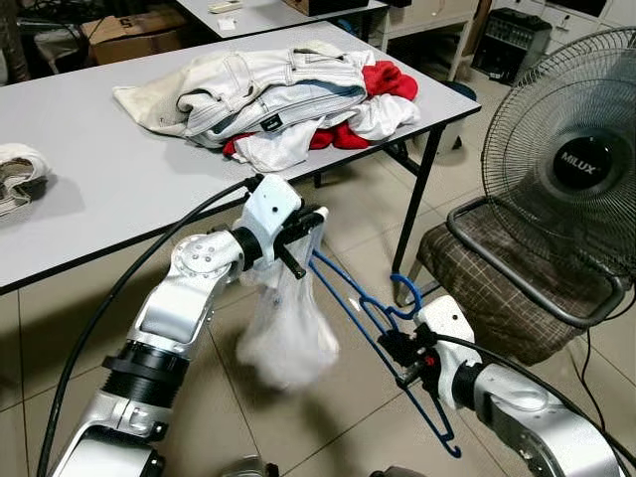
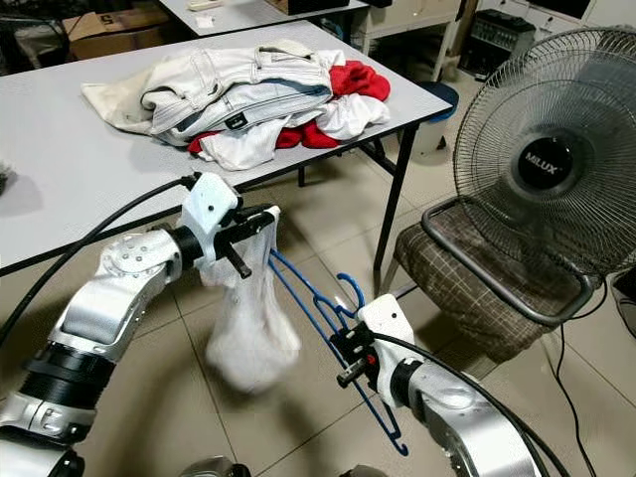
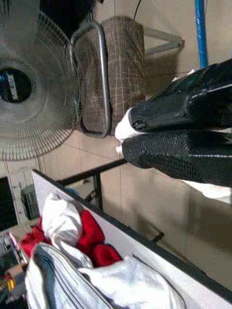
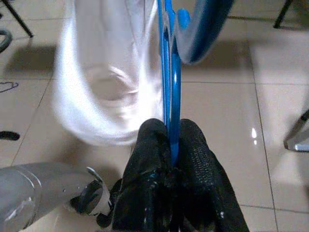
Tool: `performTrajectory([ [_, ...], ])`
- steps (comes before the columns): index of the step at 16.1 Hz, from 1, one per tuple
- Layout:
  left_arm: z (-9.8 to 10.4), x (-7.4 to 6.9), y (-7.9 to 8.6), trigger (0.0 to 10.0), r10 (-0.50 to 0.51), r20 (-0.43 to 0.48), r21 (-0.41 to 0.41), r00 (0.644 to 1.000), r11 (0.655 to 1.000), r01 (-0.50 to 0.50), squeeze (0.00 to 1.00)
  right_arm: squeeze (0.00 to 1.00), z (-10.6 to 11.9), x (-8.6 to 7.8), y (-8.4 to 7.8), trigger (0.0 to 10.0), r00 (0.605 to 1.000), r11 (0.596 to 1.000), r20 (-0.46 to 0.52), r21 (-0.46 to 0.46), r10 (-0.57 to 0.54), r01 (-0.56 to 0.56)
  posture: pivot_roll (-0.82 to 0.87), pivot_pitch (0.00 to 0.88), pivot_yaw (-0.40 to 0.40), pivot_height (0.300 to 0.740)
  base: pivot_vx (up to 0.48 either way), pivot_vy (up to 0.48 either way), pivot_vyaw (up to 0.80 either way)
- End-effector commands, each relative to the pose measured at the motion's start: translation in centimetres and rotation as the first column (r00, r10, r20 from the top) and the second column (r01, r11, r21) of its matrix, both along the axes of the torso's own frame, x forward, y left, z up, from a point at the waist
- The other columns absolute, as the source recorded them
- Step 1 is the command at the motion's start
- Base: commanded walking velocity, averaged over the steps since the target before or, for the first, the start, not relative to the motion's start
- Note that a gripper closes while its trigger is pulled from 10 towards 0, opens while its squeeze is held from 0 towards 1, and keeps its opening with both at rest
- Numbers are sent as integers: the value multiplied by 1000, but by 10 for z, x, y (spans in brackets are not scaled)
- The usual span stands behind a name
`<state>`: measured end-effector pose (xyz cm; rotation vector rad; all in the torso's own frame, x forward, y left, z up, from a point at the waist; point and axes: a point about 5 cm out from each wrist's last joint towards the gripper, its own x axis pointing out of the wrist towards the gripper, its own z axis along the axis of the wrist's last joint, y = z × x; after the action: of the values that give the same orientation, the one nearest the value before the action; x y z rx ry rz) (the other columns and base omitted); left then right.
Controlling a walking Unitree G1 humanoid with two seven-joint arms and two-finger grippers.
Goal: Hang hanger
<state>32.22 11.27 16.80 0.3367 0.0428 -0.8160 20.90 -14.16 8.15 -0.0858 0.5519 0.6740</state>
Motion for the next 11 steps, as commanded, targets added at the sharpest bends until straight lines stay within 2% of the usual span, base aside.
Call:
performTrajectory([
  [1,6,-3,-2,0,-35,16,-9,999,999,35,0,0,3,3,-1,10000,999,1000,24,11,25,-25,-76,0,19,740,0,0,0],
  [4,6,-3,-1,0,-35,14,-6,999,999,35,0,0,6,1,0,10000,995,995,43,27,95,-96,-76,0,18,740,0,0,0],
  [6,5,5,8,0,71,33,25,997,997,-72,0,0,12,-5,1,10000,981,981,63,39,186,-188,-74,0,16,740,0,0,0],
  [8,5,9,13,0,104,43,48,994,993,-106,0,0,13,-6,-2,10000,981,982,63,24,184,-185,-74,0,14,740,0,0,0],
  [9,5,11,15,0,122,43,53,992,991,-124,0,0,14,-5,-7,10000,988,990,64,6,138,-139,-78,0,18,740,0,0,0],
  [11,6,9,12,0,97,33,40,995,994,-98,0,0,10,-1,-13,10000,995,997,55,-30,78,-76,-81,0,23,740,0,0,0],
])
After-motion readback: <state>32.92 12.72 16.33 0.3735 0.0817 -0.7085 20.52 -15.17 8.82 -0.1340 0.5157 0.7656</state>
